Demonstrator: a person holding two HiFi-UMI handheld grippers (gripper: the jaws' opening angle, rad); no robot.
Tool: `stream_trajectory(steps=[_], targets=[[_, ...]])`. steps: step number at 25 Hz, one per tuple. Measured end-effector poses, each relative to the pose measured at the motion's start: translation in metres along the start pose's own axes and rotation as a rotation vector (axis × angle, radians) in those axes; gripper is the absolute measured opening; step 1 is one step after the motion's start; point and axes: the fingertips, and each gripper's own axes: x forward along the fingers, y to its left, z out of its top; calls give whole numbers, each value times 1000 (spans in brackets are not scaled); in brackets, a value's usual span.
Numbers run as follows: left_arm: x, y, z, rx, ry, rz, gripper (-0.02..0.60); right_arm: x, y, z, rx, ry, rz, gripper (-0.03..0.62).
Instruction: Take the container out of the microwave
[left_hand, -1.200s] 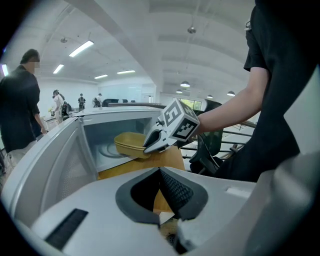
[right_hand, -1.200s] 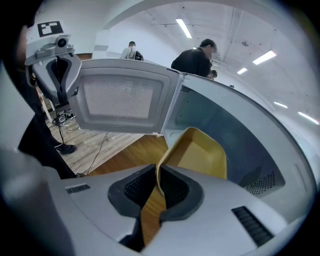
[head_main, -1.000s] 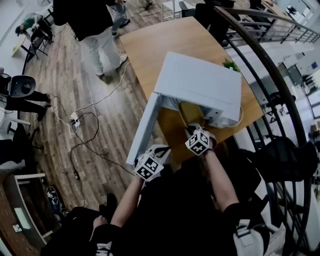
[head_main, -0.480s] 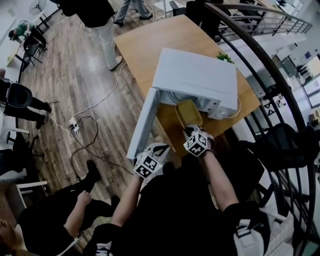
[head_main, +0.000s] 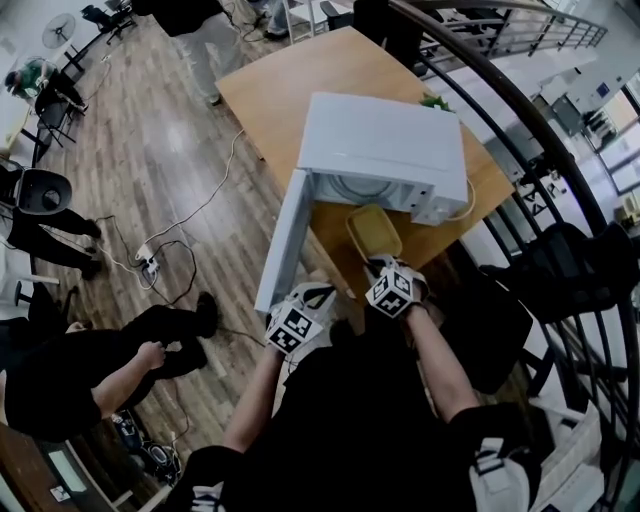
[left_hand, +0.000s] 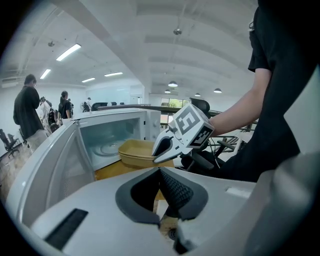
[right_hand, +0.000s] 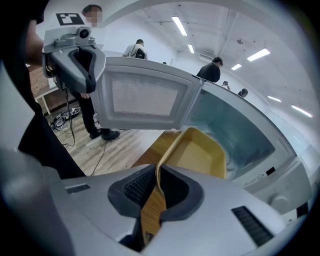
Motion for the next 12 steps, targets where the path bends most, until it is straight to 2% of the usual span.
stream_trajectory(steps=[8,12], targets=[[-6,-4,1,-14,-17,3,2,-12,19,-14,12,8,19,31],[-3,-8,-2,8,-3,-3,2,-17,27,-19,12,3,27,29]])
